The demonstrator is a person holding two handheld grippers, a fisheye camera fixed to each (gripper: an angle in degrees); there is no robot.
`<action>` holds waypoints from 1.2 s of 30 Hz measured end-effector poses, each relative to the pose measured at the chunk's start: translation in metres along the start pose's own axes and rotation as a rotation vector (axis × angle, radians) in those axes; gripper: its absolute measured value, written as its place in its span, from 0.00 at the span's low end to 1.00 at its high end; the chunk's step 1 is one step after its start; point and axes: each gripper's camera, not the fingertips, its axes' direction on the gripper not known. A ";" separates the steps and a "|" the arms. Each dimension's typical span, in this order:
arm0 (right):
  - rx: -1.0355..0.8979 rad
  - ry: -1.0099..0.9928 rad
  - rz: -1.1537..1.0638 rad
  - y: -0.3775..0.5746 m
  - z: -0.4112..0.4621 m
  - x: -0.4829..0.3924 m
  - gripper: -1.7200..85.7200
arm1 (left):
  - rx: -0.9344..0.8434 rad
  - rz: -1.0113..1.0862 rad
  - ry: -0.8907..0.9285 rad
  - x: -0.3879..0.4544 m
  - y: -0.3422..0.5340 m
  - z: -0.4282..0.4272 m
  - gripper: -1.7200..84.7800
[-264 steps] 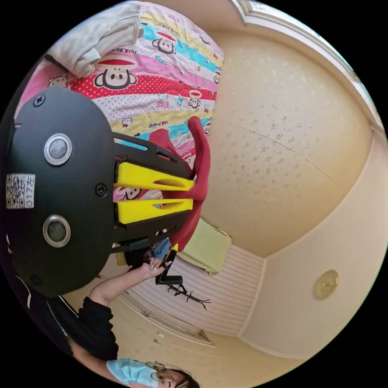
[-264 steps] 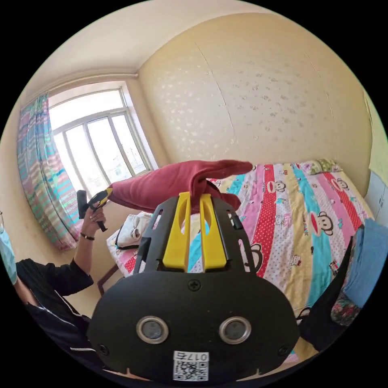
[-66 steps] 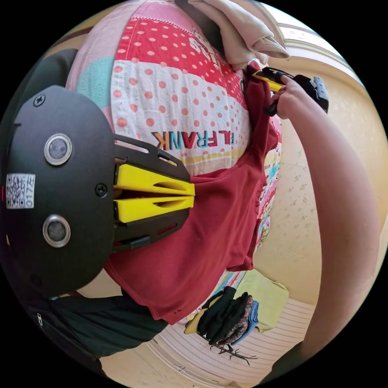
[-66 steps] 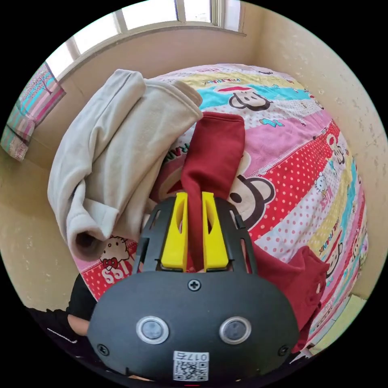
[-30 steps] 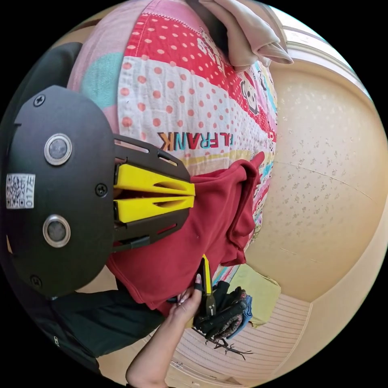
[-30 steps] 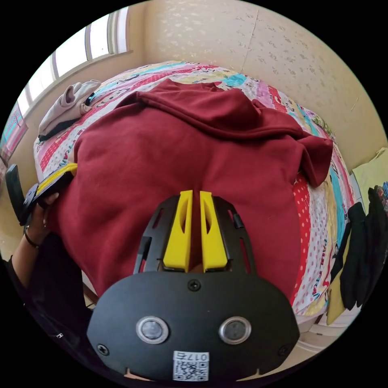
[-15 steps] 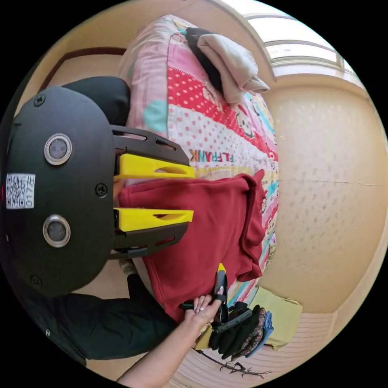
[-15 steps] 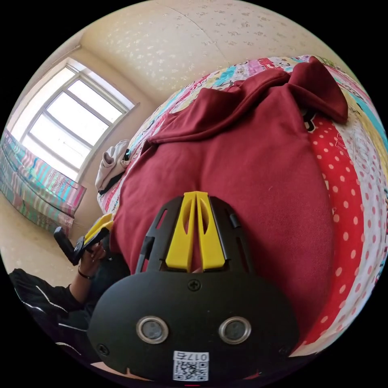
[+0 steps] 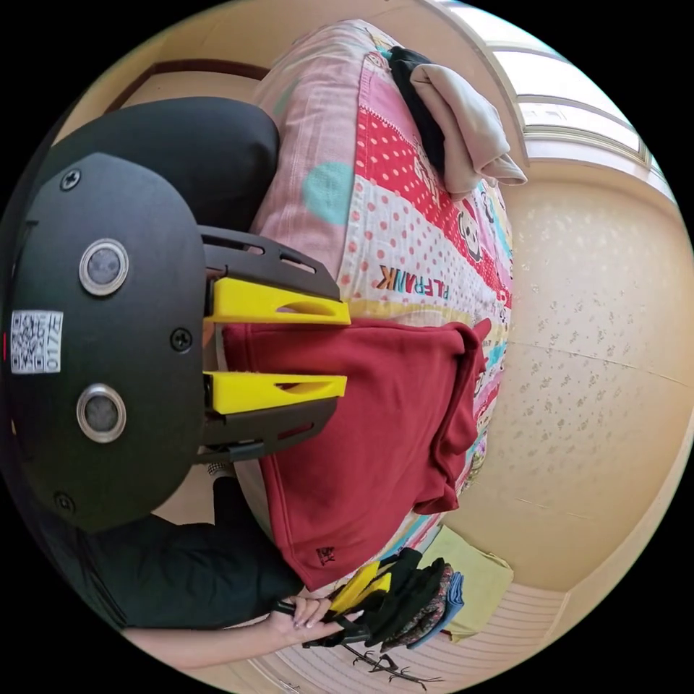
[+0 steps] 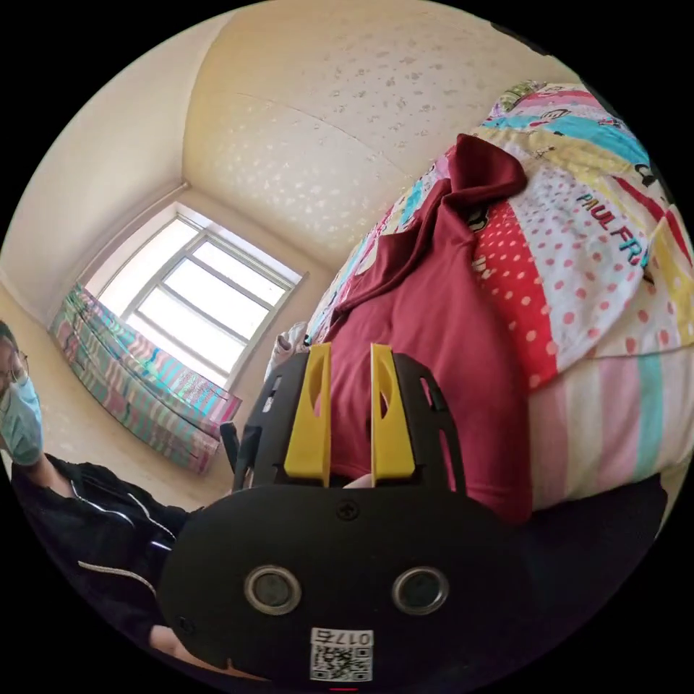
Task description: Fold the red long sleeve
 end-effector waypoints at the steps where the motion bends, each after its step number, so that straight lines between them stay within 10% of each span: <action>1: 0.025 0.105 0.008 -0.006 -0.017 -0.004 0.15 | -0.004 0.002 -0.004 0.001 -0.001 0.000 0.14; 6: -0.235 0.491 0.058 -0.012 -0.013 0.000 0.17 | -0.035 0.028 -0.056 0.019 -0.006 0.000 0.12; 28: -0.473 0.560 -0.050 -0.052 0.014 -0.104 0.06 | -0.217 0.106 0.144 0.028 -0.091 -0.068 0.02; 36: -0.685 0.659 -0.006 -0.041 0.054 -0.101 0.06 | -0.345 0.349 -0.042 0.067 -0.068 -0.066 0.02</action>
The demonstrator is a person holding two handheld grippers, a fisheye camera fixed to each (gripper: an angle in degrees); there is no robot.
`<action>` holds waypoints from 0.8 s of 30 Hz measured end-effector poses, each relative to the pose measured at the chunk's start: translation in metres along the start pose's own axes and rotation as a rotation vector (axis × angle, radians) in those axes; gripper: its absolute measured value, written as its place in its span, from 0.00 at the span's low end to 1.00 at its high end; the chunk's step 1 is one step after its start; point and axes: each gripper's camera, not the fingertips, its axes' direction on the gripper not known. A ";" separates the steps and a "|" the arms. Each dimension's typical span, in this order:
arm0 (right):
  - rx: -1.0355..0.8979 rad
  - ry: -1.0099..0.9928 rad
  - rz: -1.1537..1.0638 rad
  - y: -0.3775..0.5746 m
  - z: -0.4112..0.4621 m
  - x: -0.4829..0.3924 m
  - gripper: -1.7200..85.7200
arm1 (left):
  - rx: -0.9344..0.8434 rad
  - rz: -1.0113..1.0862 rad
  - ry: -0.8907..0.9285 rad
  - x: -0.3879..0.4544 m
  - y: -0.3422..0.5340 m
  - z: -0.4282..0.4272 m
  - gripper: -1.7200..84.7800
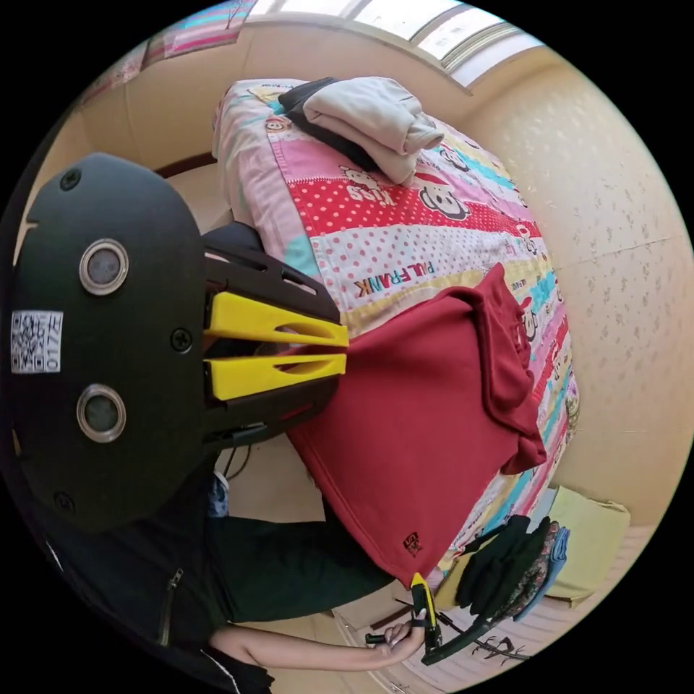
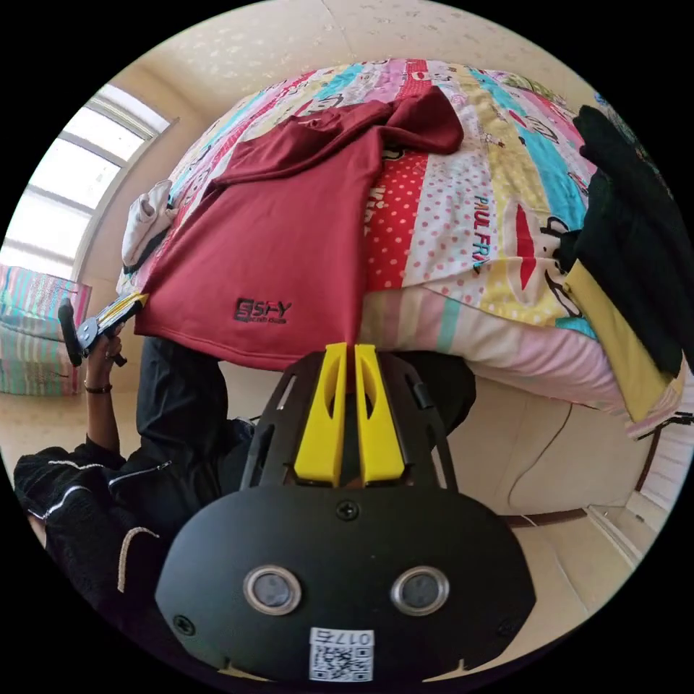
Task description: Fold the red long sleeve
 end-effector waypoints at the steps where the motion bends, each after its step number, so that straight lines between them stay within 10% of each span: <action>1: -0.046 -0.007 0.033 -0.003 0.013 0.006 0.06 | -0.006 -0.008 0.014 0.001 0.003 0.005 0.02; 8: -0.016 0.237 0.137 0.012 -0.004 -0.002 0.06 | 0.008 -0.115 0.028 -0.012 0.024 -0.001 0.01; 17: 0.383 -0.099 -0.181 -0.005 -0.014 -0.092 0.05 | 0.266 0.056 0.023 0.026 -0.060 -0.037 0.01; 22: 0.209 0.041 -0.189 -0.042 0.088 -0.120 0.05 | -0.042 0.012 0.003 0.040 -0.086 0.088 0.01; 24: 0.309 0.050 -0.223 -0.032 0.100 -0.117 0.05 | 0.232 -0.247 0.134 0.021 -0.043 0.106 0.01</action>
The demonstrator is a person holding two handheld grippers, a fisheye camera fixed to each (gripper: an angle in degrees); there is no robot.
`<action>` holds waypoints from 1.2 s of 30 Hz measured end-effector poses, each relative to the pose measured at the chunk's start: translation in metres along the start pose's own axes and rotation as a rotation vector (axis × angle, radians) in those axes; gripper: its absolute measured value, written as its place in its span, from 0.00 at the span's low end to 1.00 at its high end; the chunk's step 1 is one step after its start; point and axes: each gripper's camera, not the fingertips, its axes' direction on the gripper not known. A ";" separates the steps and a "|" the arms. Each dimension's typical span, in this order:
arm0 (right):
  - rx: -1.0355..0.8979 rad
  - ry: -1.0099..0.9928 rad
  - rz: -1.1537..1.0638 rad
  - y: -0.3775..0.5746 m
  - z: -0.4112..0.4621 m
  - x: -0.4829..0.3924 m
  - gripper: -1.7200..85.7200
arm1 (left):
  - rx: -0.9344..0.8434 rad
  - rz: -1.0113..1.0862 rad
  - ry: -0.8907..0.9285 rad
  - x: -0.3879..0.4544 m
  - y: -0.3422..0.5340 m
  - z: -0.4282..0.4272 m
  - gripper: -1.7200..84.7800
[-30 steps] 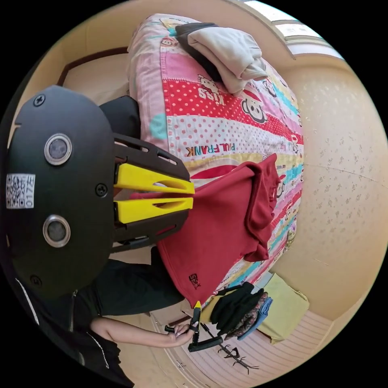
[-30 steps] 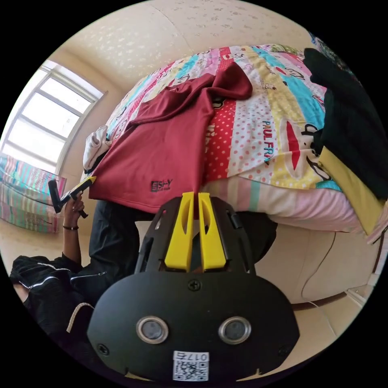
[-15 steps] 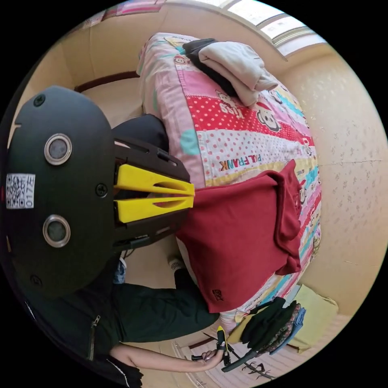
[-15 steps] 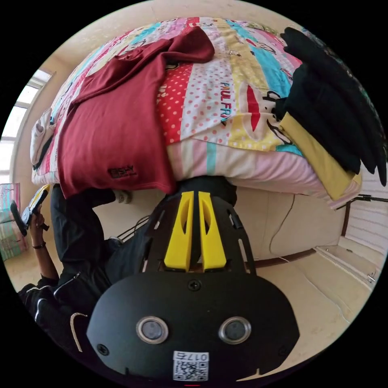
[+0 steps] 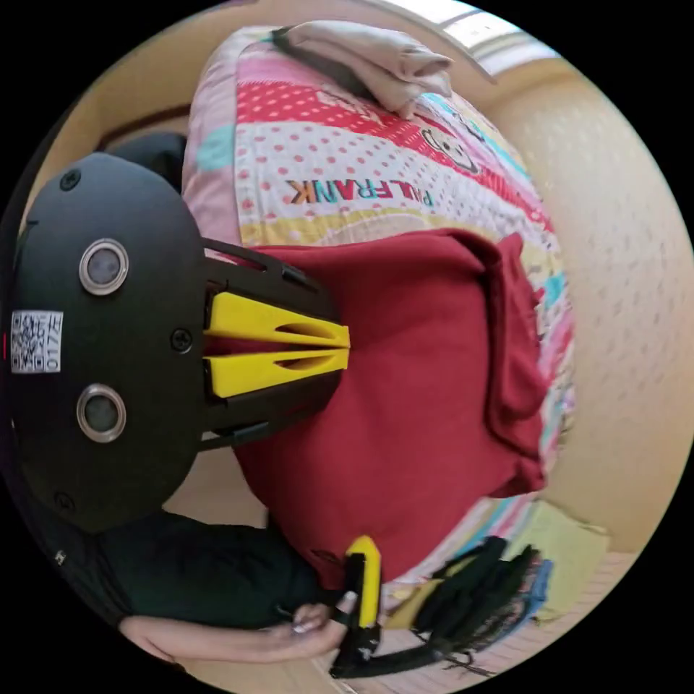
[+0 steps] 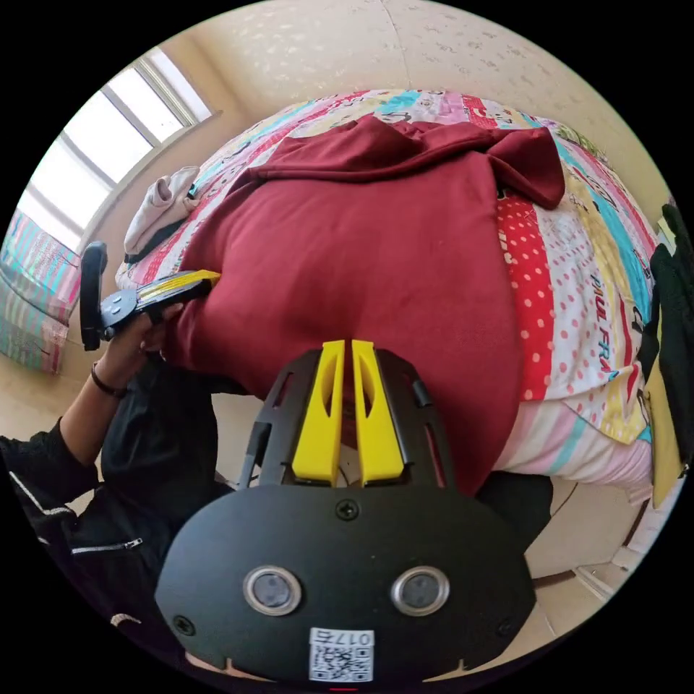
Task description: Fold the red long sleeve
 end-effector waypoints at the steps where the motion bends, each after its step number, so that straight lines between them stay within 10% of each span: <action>1: 0.021 -0.022 -0.004 0.005 -0.001 0.004 0.04 | 0.040 -0.042 0.026 -0.004 0.008 -0.001 0.01; 7: 0.049 -0.188 0.015 0.014 0.006 0.035 0.03 | -0.015 0.043 -0.042 0.017 -0.001 -0.016 0.01; 14: 0.115 -0.311 0.003 0.027 0.016 0.064 0.03 | 0.321 0.277 -0.119 0.064 -0.110 -0.035 0.01; 20: 0.178 -0.420 0.024 0.037 0.025 0.089 0.03 | -0.142 0.286 -0.283 0.025 -0.162 0.121 0.01; 36: 0.603 -0.480 0.185 -0.086 0.007 0.174 0.19 | -0.130 0.204 -0.127 -0.005 -0.191 0.141 0.01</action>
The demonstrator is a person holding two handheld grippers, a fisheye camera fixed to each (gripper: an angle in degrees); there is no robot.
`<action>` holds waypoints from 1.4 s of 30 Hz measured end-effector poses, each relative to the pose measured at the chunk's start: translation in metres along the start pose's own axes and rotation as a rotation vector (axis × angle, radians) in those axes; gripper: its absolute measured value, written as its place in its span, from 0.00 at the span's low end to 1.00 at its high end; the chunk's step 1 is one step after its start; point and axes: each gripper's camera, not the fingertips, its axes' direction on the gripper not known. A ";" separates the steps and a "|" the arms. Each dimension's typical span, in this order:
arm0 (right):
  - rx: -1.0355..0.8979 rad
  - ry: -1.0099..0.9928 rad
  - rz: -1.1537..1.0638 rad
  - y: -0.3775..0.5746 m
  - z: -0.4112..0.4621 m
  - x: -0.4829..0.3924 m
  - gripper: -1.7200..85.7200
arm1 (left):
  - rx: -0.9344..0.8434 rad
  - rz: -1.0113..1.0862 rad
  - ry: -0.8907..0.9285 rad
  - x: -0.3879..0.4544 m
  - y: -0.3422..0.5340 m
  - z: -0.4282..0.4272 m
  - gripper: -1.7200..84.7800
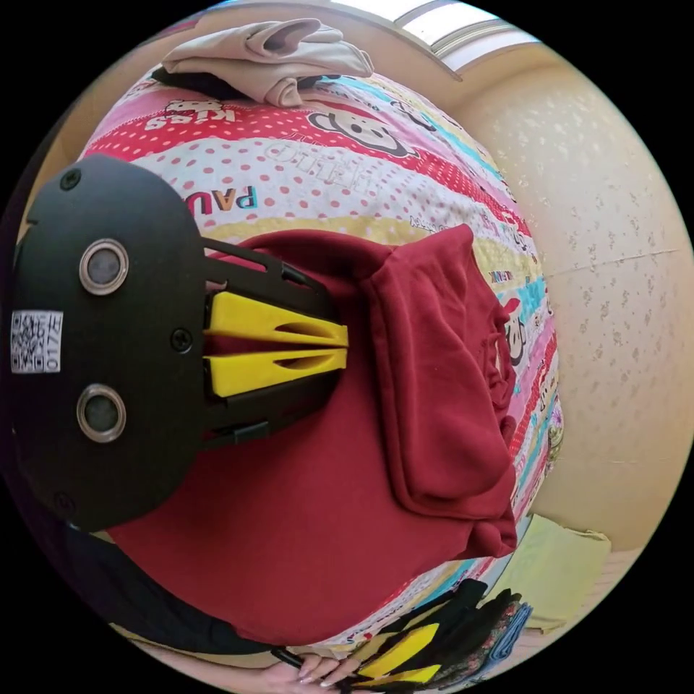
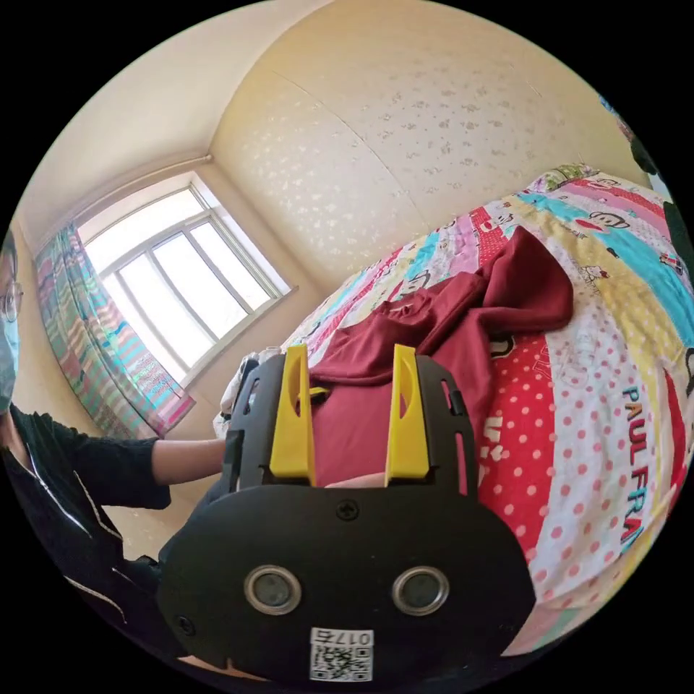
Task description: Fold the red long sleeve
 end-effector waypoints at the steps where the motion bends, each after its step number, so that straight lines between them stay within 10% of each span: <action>1: 0.004 0.013 0.072 -0.016 0.018 0.022 0.20 | -0.001 0.000 0.000 -0.001 -0.001 0.001 0.01; 7: -0.042 0.018 0.409 -0.046 0.090 0.122 0.20 | -0.001 0.062 -0.131 0.013 -0.010 0.008 0.01; 12: -0.009 0.199 0.440 -0.049 0.117 0.142 0.16 | -0.006 -0.045 0.110 -0.039 -0.021 0.016 0.01; 27: -0.412 0.427 0.072 -0.150 0.219 0.104 0.06 | -0.006 -0.128 0.267 -0.096 -0.041 0.028 0.01; 34: -0.161 -0.168 0.084 -0.223 0.299 -0.046 0.06 | -0.004 -0.122 0.251 -0.106 -0.050 0.027 0.01; 42: -0.208 -0.394 -0.115 -0.222 0.355 -0.160 0.05 | 0.000 -0.129 0.258 -0.123 -0.059 0.025 0.01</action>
